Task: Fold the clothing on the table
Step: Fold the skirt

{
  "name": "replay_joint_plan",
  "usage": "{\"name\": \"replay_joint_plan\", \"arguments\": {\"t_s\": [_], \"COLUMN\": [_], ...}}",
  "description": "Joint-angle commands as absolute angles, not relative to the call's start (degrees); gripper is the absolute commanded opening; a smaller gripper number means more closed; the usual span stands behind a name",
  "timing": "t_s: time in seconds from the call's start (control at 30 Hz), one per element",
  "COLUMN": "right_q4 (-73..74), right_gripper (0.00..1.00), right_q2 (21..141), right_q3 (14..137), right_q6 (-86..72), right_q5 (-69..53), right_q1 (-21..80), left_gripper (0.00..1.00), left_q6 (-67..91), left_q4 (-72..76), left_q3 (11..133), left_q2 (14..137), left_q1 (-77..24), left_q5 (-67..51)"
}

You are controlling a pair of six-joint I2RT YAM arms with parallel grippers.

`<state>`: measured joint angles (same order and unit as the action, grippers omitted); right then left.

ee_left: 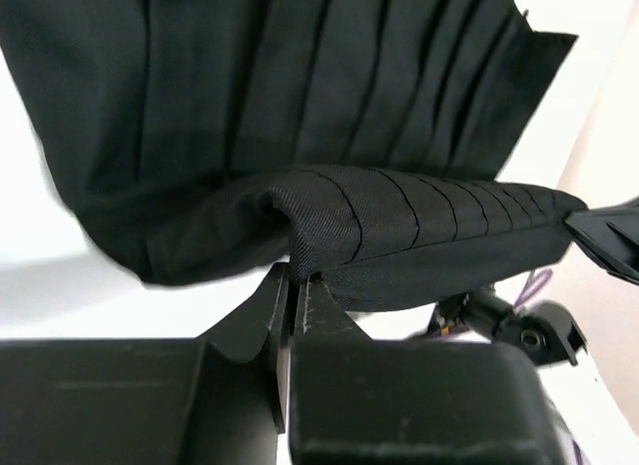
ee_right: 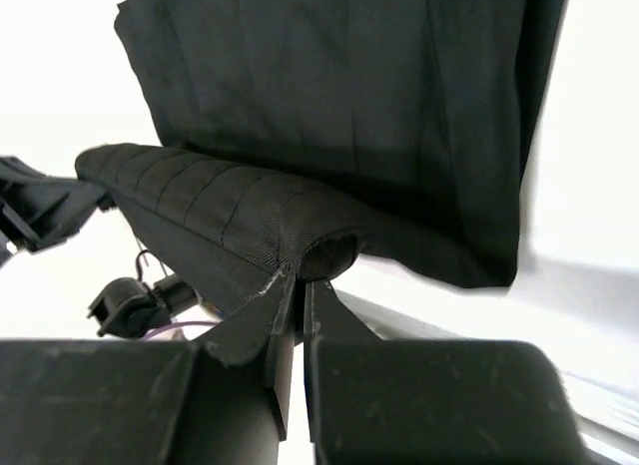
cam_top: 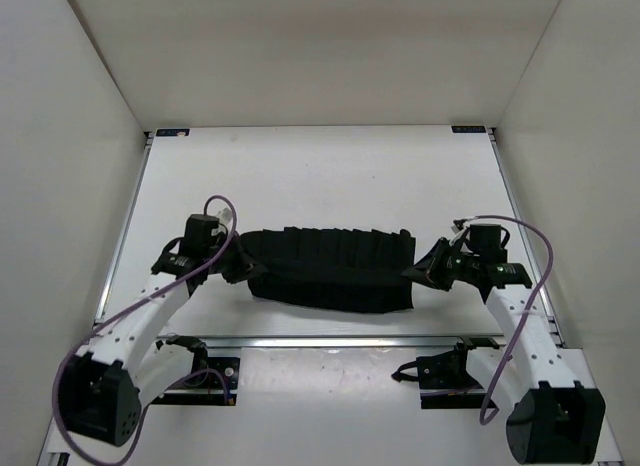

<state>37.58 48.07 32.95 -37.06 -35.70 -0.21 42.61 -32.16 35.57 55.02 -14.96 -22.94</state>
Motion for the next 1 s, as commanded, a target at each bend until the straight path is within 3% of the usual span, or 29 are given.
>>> {"name": "replay_joint_plan", "arguments": {"t_s": [0.0, 0.37, 0.4, 0.43, 0.47, 0.5, 0.57, 0.67, 0.8, 0.9, 0.97], "right_q4": [27.35, 13.81, 13.71, 13.45, 12.06, 10.47, 7.75, 7.30, 10.45, 13.35, 14.32], "right_gripper": [0.00, 0.00, 0.00, 0.10, 0.21, 0.36, 0.62, 0.82, 0.92, 0.92, 0.86], "right_q2": [52.97, 75.74, 79.07, 81.89, 83.92, 84.89, 84.03, 80.88, 77.53, 76.21, 74.19], "right_q3": [35.94, 46.56, 50.06, 51.84, 54.73, 56.58, 57.57, 57.57, 54.59, 50.98, 47.48], "right_q6": [-31.73, -31.73, -31.03, -29.37, -29.01, -28.83, -29.70, -28.04, -24.00, -22.76, -22.59], "right_q5": [-30.67, -30.85, -30.41, -29.98, -29.88, -30.23, -30.59, -27.00, -25.48, -26.80, -26.81], "right_q1": [-0.79, -0.26, 0.78, 1.14, 1.84, 2.02, 1.67, 2.02, 1.15, 0.09, 0.09], "left_gripper": [0.00, 0.00, 0.04, 0.10, 0.31, 0.44, 0.52, 0.61, 0.63, 0.66, 0.67], "left_q6": [40.34, 40.43, 41.04, 41.48, 42.53, 43.58, 45.69, 46.41, 44.83, 43.95, 43.33], "left_q4": [-24.53, -14.43, -12.85, -12.14, -9.52, -7.40, -4.15, -3.25, -6.84, -8.52, -10.97], "left_q3": [37.88, 44.11, 44.73, 45.35, 46.13, 46.40, 46.14, 46.14, 45.62, 44.04, 44.47], "left_q2": [59.58, 78.90, 81.10, 82.52, 84.44, 86.03, 86.40, 84.03, 79.29, 75.43, 72.53], "left_q1": [-12.74, -9.41, -9.23, -9.32, -8.53, -7.92, -7.13, -6.68, -5.45, -4.40, -3.78], "left_q5": [-15.73, -15.39, -15.21, -16.68, -17.40, -19.23, -22.66, -23.20, -23.29, -23.20, -23.46]}}
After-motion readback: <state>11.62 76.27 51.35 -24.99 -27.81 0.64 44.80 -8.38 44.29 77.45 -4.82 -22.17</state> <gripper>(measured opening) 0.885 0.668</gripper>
